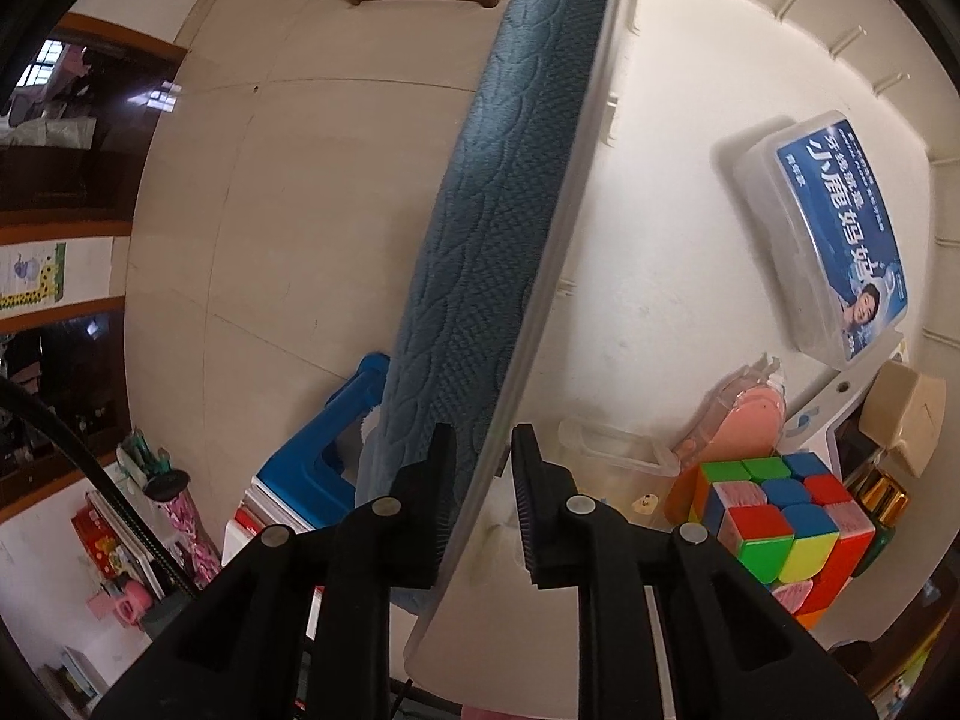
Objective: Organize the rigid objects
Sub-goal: 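Move the open right tool to the pink roller and close on it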
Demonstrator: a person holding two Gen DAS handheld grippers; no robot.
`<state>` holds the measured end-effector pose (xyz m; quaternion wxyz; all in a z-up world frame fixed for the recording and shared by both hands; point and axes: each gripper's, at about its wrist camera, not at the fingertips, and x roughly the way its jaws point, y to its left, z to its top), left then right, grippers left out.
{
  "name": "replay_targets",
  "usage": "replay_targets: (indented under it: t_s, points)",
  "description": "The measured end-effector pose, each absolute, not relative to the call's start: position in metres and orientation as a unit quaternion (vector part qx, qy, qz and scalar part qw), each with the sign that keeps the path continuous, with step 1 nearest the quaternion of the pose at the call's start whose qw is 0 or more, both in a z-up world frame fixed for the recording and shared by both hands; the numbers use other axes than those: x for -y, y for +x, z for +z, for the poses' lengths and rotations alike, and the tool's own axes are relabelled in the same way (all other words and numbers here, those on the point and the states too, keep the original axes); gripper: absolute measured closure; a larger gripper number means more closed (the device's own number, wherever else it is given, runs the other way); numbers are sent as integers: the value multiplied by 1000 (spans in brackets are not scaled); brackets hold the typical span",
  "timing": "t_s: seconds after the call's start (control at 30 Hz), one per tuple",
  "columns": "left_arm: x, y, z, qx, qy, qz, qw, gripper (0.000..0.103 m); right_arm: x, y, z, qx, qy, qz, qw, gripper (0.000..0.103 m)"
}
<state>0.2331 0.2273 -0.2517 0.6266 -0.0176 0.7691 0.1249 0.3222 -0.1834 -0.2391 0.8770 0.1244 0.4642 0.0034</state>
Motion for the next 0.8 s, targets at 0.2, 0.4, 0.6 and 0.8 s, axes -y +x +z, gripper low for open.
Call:
replay_targets:
  t_s: [0.2, 0.4, 0.6, 0.8]
  points:
    - [-235, 229, -253, -770, -24, 139, 622, 81, 178, 333, -254, -482, 121, 2, 868, 28]
    - [-239, 229, -256, -772, -26, 145, 619, 80, 174, 339, -259, -481, 109, -6, 870, 28]
    - [-236, 230, -256, -771, -23, 148, 619, 80, 171, 342, -259, -483, 82, -21, 872, 46]
    - [-234, 230, -256, -771, -20, 147, 620, 80, 179, 340, -256, -500, 109, -4, 859, 65]
